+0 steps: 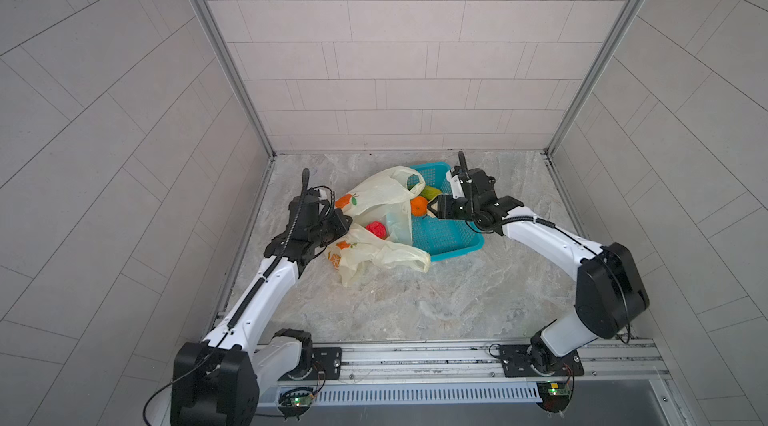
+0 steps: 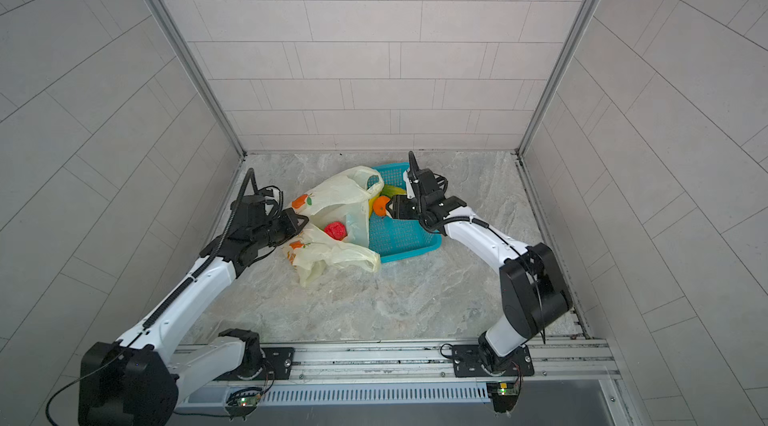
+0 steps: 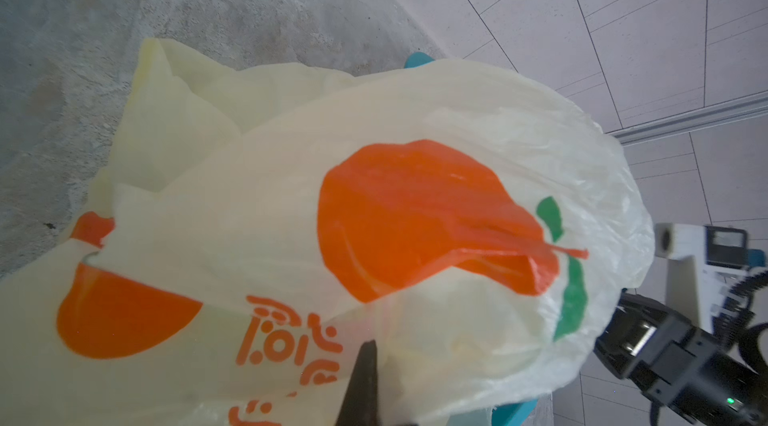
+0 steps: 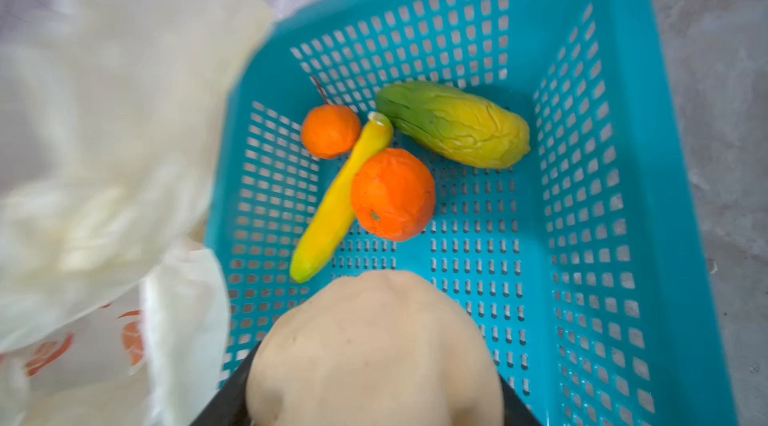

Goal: Place the fruits into the plastic bag
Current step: 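Return the right gripper to the basket and grasp the cream pear, then carry the cream pear into the bag and release it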

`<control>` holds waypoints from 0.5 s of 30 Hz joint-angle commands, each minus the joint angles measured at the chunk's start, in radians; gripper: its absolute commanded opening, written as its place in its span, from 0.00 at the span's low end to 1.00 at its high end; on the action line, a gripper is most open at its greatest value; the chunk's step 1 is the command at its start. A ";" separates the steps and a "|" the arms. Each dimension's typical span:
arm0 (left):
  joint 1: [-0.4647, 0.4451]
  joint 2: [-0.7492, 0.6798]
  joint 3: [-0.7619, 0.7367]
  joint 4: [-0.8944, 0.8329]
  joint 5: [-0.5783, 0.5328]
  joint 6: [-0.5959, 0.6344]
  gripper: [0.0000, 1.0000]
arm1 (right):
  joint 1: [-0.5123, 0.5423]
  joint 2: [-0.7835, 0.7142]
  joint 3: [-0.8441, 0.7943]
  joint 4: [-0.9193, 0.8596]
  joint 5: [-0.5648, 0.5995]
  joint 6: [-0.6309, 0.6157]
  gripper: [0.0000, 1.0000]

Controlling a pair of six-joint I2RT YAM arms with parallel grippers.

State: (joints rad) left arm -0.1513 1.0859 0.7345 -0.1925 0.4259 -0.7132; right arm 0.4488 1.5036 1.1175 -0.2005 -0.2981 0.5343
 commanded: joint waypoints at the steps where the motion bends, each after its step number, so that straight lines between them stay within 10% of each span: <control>1: -0.005 -0.027 0.020 -0.001 0.011 0.019 0.00 | 0.013 -0.063 -0.058 0.141 -0.090 0.008 0.43; 15: -0.005 -0.067 0.020 -0.008 0.017 0.018 0.00 | 0.149 0.019 -0.006 0.304 -0.317 0.001 0.39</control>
State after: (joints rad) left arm -0.1513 1.0431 0.7345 -0.1928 0.4309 -0.7128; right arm 0.5732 1.4929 1.0679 0.0635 -0.5846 0.5468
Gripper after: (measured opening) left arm 0.056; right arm 0.611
